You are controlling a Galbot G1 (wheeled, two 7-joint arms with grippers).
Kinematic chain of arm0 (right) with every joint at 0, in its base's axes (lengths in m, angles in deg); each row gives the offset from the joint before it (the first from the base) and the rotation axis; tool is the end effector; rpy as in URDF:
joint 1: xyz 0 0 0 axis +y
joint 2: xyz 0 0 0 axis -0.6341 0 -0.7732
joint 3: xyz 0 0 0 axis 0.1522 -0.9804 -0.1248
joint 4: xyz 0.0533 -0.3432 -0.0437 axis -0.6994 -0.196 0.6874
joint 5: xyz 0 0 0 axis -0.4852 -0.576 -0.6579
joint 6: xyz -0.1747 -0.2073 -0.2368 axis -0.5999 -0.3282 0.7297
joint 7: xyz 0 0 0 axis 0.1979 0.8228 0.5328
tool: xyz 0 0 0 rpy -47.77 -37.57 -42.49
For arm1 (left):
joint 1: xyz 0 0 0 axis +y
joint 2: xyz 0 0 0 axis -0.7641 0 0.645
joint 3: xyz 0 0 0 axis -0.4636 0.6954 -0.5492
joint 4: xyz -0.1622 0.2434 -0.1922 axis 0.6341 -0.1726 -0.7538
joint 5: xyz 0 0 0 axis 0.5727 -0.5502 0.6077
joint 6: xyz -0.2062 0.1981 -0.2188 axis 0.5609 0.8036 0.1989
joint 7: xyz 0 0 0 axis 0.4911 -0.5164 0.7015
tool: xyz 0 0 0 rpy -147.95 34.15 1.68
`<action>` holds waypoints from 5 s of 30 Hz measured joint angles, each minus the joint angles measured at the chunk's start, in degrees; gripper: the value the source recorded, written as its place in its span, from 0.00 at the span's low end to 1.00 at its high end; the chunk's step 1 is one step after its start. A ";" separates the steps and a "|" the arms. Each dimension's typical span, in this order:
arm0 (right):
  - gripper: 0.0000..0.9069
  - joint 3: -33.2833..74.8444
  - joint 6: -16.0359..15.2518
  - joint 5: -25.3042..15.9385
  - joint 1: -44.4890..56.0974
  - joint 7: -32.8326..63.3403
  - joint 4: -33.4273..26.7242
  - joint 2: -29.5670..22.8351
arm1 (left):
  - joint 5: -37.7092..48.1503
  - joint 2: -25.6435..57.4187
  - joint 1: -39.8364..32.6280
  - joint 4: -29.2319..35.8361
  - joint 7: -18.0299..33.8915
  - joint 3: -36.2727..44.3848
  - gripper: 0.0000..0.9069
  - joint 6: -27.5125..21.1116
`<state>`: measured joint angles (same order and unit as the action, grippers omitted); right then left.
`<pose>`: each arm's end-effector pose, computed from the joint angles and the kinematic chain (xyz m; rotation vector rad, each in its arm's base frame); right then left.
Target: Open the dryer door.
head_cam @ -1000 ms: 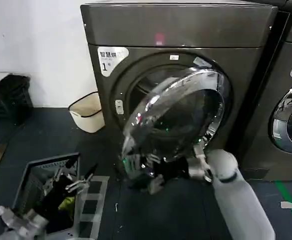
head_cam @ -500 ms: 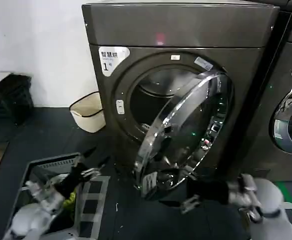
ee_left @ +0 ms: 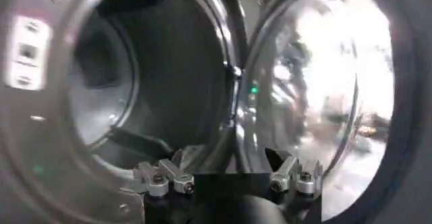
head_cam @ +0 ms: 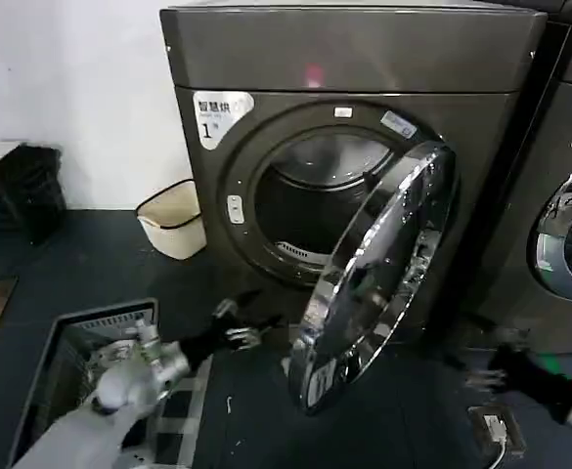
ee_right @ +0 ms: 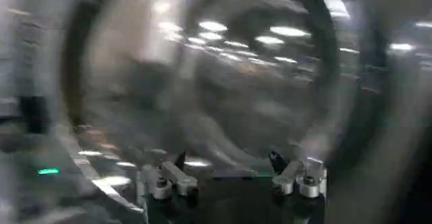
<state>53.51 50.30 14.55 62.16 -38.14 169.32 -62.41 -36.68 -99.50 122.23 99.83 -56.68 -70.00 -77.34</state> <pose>0.1882 -0.2923 -0.1663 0.2670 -3.0177 0.4896 0.4078 0.0506 -0.2971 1.5532 2.6894 -0.2587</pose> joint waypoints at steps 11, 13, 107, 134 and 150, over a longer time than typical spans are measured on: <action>1.00 15.26 -7.49 -0.43 -1.58 29.10 -5.23 5.60 | 0.91 -3.30 -9.44 -3.52 1.14 11.12 1.00 0.37; 1.00 18.25 -7.68 0.42 -1.65 32.77 -6.41 7.09 | 1.28 -3.59 -10.69 -2.96 1.35 12.70 1.00 0.55; 1.00 48.34 -2.22 -0.78 2.28 39.68 -15.64 17.64 | -4.91 20.85 -4.93 15.49 16.42 7.11 1.00 2.17; 1.00 48.96 -1.87 -0.57 3.00 39.16 -17.67 17.89 | -32.37 57.00 -1.73 11.43 -3.90 7.49 1.00 -4.48; 1.00 49.80 -2.31 0.59 3.49 38.08 -17.00 17.65 | -40.97 56.90 -1.77 9.01 -7.87 4.97 1.00 -7.00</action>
<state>103.31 47.99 15.14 65.65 -0.06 152.32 -44.76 -77.66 -42.59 120.46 108.84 -64.55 -65.02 -84.34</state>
